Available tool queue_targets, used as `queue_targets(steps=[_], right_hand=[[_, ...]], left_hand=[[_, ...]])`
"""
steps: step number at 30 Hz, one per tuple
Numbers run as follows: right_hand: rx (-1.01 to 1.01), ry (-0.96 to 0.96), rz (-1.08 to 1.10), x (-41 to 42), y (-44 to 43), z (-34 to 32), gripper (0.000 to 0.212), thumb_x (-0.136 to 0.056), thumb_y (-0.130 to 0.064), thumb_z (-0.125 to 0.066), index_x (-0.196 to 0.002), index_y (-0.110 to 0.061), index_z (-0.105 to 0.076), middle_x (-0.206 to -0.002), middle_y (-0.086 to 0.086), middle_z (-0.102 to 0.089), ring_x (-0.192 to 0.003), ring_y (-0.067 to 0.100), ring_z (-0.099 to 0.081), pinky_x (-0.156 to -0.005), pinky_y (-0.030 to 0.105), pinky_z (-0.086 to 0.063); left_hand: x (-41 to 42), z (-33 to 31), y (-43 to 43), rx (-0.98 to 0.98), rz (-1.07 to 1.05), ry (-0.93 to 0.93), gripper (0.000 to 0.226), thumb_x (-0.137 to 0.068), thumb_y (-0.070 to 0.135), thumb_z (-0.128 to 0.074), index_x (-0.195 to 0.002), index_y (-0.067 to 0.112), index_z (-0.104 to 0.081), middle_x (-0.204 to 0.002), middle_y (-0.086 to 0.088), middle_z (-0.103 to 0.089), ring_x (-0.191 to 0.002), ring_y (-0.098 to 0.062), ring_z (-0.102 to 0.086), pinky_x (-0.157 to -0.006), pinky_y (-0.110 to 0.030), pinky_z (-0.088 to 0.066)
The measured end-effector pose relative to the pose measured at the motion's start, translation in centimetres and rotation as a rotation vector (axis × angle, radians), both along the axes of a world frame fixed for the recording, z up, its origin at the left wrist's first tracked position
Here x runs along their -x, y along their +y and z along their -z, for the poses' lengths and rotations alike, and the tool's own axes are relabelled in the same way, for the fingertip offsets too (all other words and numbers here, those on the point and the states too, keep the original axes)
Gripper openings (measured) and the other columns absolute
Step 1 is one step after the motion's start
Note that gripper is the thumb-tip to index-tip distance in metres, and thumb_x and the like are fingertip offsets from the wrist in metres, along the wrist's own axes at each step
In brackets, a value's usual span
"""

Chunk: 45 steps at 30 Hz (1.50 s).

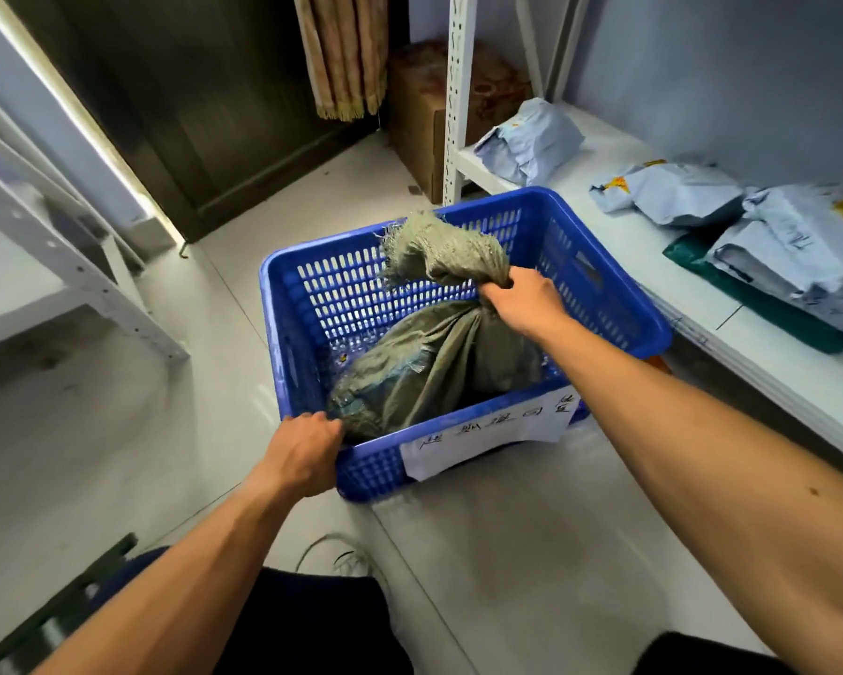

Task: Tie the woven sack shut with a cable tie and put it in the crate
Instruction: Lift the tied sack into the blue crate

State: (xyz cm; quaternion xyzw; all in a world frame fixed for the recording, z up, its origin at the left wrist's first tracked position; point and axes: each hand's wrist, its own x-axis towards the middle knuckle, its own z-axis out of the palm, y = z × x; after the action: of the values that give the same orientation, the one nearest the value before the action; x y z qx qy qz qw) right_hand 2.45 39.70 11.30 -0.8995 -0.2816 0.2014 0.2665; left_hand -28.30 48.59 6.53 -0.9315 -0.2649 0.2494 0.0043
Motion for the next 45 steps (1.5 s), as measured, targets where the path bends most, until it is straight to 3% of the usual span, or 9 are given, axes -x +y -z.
queue_targets(steps=[6,12,17,24,30,35,39,42,45], right_hand=[[-0.11,-0.005,0.031,-0.3,3.8,-3.4,0.031,-0.087,-0.032,-0.058,-0.113,-0.02,-0.07,-0.116,0.014,-0.07,-0.109,0.036,-0.064,-0.088,0.034,-0.049],[-0.177,-0.004,0.036,-2.4,7.6,-3.6,0.021,-0.082,-0.029,-0.049,-0.093,-0.021,-0.066,-0.062,0.003,-0.074,-0.064,0.025,-0.075,-0.081,0.044,-0.06],[-0.158,0.021,-0.006,-2.5,9.4,-1.6,0.023,-0.091,-0.025,-0.051,-0.108,-0.018,-0.066,-0.092,0.009,-0.077,-0.065,0.023,-0.075,-0.084,0.039,-0.06],[-0.016,-0.045,-0.144,-2.0,12.3,-0.5,0.03,-0.098,-0.031,-0.051,-0.121,-0.015,-0.062,-0.128,0.017,-0.064,-0.121,0.038,-0.056,-0.097,0.04,-0.044],[-0.038,0.1,-0.123,-2.8,12.9,0.3,0.022,-0.095,-0.024,-0.048,-0.106,-0.016,-0.065,-0.074,0.002,-0.079,-0.062,0.02,-0.075,-0.082,0.032,-0.057],[-0.026,0.045,-0.113,-2.8,11.8,-0.8,0.026,-0.094,-0.038,-0.055,-0.095,-0.015,-0.069,-0.061,0.003,-0.074,-0.055,0.02,-0.07,-0.076,0.039,-0.061],[0.078,0.001,-0.083,-2.9,10.8,-0.5,0.048,-0.091,-0.059,-0.057,-0.09,-0.012,-0.064,-0.09,0.011,-0.076,-0.076,0.027,-0.074,-0.084,0.041,-0.06],[0.131,-0.048,-0.012,-3.1,9.8,-0.1,0.071,-0.089,-0.073,-0.049,-0.116,-0.009,-0.064,-0.131,0.018,-0.065,-0.116,0.037,-0.063,-0.095,0.041,-0.05],[0.2,-0.091,-0.009,-3.0,9.0,0.3,0.065,-0.09,-0.065,-0.056,-0.114,-0.006,-0.064,-0.131,0.02,-0.063,-0.113,0.036,-0.06,-0.083,0.037,-0.044]], left_hand=[[-1.3,0.9,-0.4,0.166,-0.124,0.061,0.043,-0.082,0.03,-0.063,-0.123,0.018,-0.057,-0.126,-0.009,-0.06,-0.113,-0.031,-0.063,-0.092,-0.038,-0.051],[-3.9,1.3,-1.9,0.31,-0.09,0.045,0.065,-0.086,0.037,-0.064,-0.141,0.013,-0.039,-0.135,-0.012,-0.05,-0.122,-0.032,-0.057,-0.098,-0.039,-0.047],[-5.3,0.4,-1.8,0.395,-0.109,-0.088,0.056,-0.087,0.045,-0.061,-0.131,0.015,-0.045,-0.131,-0.012,-0.054,-0.116,-0.033,-0.058,-0.092,-0.04,-0.047],[-7.4,-0.8,-1.6,0.414,-0.144,-0.337,0.061,-0.093,0.046,-0.057,-0.143,0.015,-0.039,-0.135,-0.01,-0.054,-0.121,-0.029,-0.055,-0.098,-0.041,-0.047],[-7.3,-1.0,-1.3,0.451,-0.158,-0.347,0.082,-0.09,0.041,-0.062,-0.154,0.013,-0.02,-0.145,-0.012,-0.049,-0.125,-0.031,-0.054,-0.096,-0.039,-0.047],[-7.1,-1.6,-1.1,0.465,-0.21,-0.355,0.089,-0.091,0.044,-0.062,-0.157,0.013,-0.011,-0.147,-0.013,-0.048,-0.129,-0.031,-0.052,-0.1,-0.039,-0.045],[-7.2,-1.9,-1.5,0.463,-0.192,-0.312,0.086,-0.093,0.047,-0.06,-0.157,0.012,-0.014,-0.144,-0.014,-0.051,-0.127,-0.032,-0.052,-0.097,-0.038,-0.044],[-7.3,-2.0,-1.7,0.454,-0.188,-0.282,0.082,-0.093,0.048,-0.06,-0.154,0.012,-0.02,-0.138,-0.014,-0.055,-0.122,-0.033,-0.055,-0.093,-0.04,-0.046],[-7.3,-1.8,-1.7,0.453,-0.178,-0.265,0.067,-0.093,0.048,-0.059,-0.144,0.014,-0.032,-0.13,-0.013,-0.059,-0.113,-0.033,-0.058,-0.089,-0.041,-0.049]])
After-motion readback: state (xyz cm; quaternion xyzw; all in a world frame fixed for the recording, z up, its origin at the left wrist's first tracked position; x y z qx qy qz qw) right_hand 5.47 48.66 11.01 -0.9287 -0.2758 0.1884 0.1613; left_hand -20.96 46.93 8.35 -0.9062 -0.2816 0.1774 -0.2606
